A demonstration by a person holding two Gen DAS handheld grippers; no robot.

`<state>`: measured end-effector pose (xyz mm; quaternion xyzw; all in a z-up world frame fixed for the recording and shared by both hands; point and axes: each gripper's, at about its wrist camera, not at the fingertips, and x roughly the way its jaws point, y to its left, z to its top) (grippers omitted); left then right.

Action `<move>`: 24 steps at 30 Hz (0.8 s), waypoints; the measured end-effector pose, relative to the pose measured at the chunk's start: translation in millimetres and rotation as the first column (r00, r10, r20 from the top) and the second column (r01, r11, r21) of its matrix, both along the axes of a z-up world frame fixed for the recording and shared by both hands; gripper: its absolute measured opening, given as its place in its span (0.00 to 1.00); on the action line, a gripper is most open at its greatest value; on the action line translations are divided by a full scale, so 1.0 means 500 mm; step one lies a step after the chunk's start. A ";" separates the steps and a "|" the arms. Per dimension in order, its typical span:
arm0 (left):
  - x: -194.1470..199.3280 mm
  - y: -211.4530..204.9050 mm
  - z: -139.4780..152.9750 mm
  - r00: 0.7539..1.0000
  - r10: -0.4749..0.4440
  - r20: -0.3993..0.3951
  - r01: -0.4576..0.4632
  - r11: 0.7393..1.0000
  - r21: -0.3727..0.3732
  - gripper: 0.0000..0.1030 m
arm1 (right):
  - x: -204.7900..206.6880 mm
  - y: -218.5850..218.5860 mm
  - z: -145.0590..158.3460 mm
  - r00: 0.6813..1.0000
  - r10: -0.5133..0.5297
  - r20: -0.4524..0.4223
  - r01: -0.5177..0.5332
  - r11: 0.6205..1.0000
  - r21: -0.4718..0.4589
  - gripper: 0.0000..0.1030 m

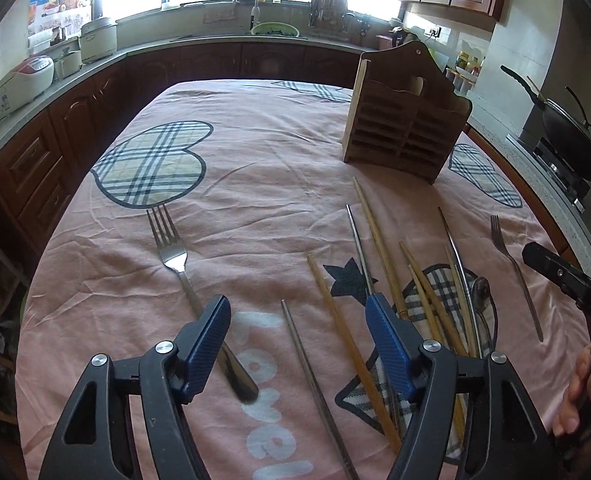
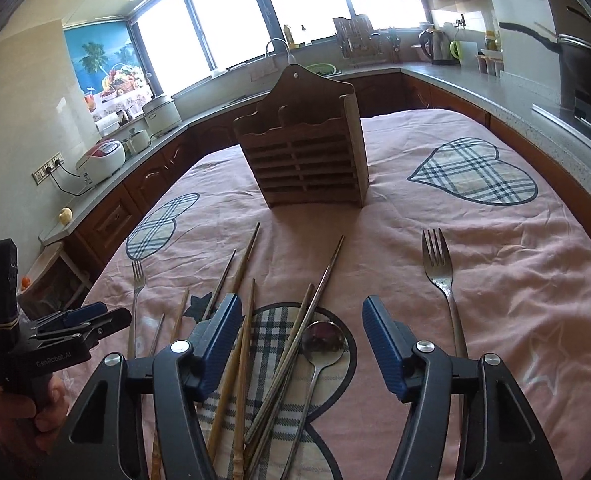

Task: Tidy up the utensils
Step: 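Lower the left tool onto the wooden chopsticks and close its fingers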

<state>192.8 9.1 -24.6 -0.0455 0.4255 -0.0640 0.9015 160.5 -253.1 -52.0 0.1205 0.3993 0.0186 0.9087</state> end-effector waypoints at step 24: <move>0.222 -0.070 -0.119 0.974 -0.101 -0.204 0.116 0.991 0.067 0.08 | 0.256 -0.024 -0.147 0.962 -0.048 -0.269 0.028 0.997 -0.078 0.24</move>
